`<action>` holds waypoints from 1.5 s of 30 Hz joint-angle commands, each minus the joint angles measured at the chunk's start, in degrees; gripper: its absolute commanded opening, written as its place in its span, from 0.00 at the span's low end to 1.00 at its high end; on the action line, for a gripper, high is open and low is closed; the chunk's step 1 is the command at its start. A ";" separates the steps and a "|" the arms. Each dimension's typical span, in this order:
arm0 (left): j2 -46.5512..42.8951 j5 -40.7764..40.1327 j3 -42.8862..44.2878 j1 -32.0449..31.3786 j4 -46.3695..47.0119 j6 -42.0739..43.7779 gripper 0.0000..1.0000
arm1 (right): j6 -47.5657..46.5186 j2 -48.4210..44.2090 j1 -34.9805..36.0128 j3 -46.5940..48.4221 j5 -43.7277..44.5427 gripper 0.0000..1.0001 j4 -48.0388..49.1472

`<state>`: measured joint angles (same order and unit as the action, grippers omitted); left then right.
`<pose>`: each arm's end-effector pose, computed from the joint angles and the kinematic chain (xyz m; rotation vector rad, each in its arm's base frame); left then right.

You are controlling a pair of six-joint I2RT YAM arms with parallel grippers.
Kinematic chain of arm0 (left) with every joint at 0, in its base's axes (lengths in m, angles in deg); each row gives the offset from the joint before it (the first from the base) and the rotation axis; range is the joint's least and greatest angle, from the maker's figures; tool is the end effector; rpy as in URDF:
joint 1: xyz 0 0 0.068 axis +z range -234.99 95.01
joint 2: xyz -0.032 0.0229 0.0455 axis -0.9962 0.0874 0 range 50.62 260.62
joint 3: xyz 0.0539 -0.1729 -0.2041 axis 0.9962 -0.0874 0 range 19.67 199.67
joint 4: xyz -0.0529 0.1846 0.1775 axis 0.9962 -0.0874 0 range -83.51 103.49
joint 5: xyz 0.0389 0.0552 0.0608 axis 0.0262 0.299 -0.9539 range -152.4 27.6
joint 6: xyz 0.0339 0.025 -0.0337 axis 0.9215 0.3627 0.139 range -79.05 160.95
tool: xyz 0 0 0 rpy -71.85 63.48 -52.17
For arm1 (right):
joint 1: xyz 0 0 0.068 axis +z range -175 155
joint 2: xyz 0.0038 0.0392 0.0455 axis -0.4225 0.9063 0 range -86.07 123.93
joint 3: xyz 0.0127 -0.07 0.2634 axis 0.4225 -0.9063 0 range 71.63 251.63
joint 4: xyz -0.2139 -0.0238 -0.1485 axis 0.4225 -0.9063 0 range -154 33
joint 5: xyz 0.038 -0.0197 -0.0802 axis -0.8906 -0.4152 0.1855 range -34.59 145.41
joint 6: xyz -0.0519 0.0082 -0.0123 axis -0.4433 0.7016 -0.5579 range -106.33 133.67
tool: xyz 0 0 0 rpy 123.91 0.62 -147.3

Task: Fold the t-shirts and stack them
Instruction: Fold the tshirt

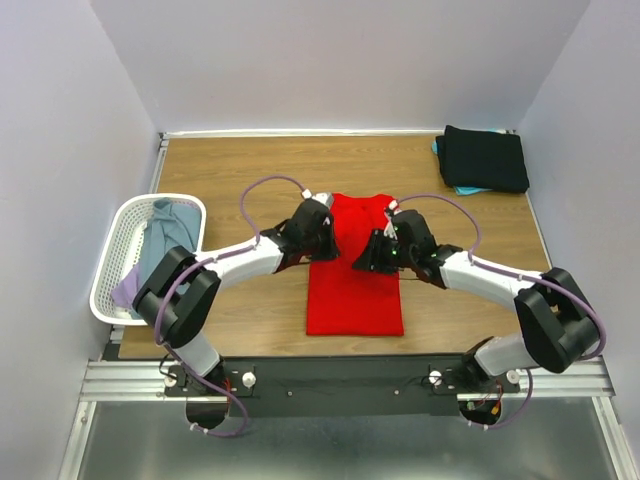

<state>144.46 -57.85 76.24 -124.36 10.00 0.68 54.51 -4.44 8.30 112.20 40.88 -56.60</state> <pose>0.2702 -0.2255 0.2049 0.0251 2.4155 -0.7828 0.2358 0.1656 0.1884 0.0182 2.4442 0.9239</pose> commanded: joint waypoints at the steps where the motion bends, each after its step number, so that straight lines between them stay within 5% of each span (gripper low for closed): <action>1: -2.61 0.45 -3.75 -1.40 3.22 -2.62 0.00 | 1.52 1.17 0.10 -2.86 0.89 0.41 1.71; 10: 3.10 -0.16 -4.11 -1.14 5.07 -1.21 0.00 | 3.37 -1.99 -3.76 -7.88 10.82 0.38 1.62; 20: 5.91 0.54 -5.69 0.44 6.74 -1.04 0.00 | 3.72 -0.32 -10.27 -11.92 10.04 0.31 1.71; 45: -5.07 0.63 -10.69 4.04 6.21 2.83 0.00 | 3.19 -4.03 -10.97 -7.71 10.04 0.31 -0.23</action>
<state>140.66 -57.30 67.11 -120.23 16.23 2.77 58.62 -10.21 -2.25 102.85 48.64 -55.66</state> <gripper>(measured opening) 0.004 0.314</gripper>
